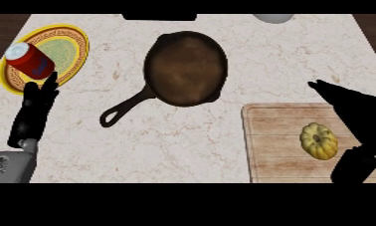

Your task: Pick the squash from the cutting board and place it in the pan

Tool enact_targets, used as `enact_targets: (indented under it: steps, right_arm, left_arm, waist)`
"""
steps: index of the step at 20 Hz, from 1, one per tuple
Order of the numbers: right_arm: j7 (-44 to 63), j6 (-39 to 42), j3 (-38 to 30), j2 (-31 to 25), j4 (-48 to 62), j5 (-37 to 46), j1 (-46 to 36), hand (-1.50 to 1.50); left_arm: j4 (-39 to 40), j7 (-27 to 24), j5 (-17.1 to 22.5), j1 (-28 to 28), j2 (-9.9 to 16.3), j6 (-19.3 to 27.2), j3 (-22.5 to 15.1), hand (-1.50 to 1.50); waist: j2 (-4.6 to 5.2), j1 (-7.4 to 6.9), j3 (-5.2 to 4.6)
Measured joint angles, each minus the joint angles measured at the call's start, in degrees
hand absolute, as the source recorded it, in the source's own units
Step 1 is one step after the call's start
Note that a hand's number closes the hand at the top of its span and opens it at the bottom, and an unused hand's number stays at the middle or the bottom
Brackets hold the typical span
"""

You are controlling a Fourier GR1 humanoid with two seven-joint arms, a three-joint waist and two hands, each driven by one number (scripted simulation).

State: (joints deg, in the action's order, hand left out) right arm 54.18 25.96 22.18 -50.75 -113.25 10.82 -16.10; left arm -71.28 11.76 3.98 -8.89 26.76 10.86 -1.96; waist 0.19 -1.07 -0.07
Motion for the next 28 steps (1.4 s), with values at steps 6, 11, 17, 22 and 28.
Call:
enact_targets:
  steps: [6,11,17,22,28]
  right_arm:
    - [0.4,0.8,2.8,3.3,2.4,5.8,0.9,-1.50]
    - [-0.7,2.8,2.7,4.4,4.9,8.6,1.0,-1.50]
    - [-2.0,5.0,2.3,7.4,6.2,12.1,2.5,-1.50]
    - [-4.3,6.9,0.8,10.7,9.1,16.6,3.0,-1.50]
    - [-6.8,8.7,-1.4,14.2,11.0,21.4,4.2,-1.50]
  left_arm:
    - [-2.2,1.2,-1.0,1.3,-0.4,0.2,0.9,0.00]
    - [-4.5,1.8,-1.5,2.9,-0.8,-0.2,1.7,0.00]
    - [-2.4,1.8,-2.4,1.2,-1.2,-1.5,3.4,0.00]
    - [-2.7,1.2,-3.5,1.9,-2.2,-2.6,4.4,0.00]
    - [-2.7,1.5,-5.1,1.5,-3.8,-3.1,5.4,0.00]
  waist:
    - [-0.17,0.61,0.05]
    - [-0.22,0.68,0.05]
    - [-0.20,1.00,0.06]
    - [-0.21,0.96,0.06]
    - [-0.21,1.02,0.07]
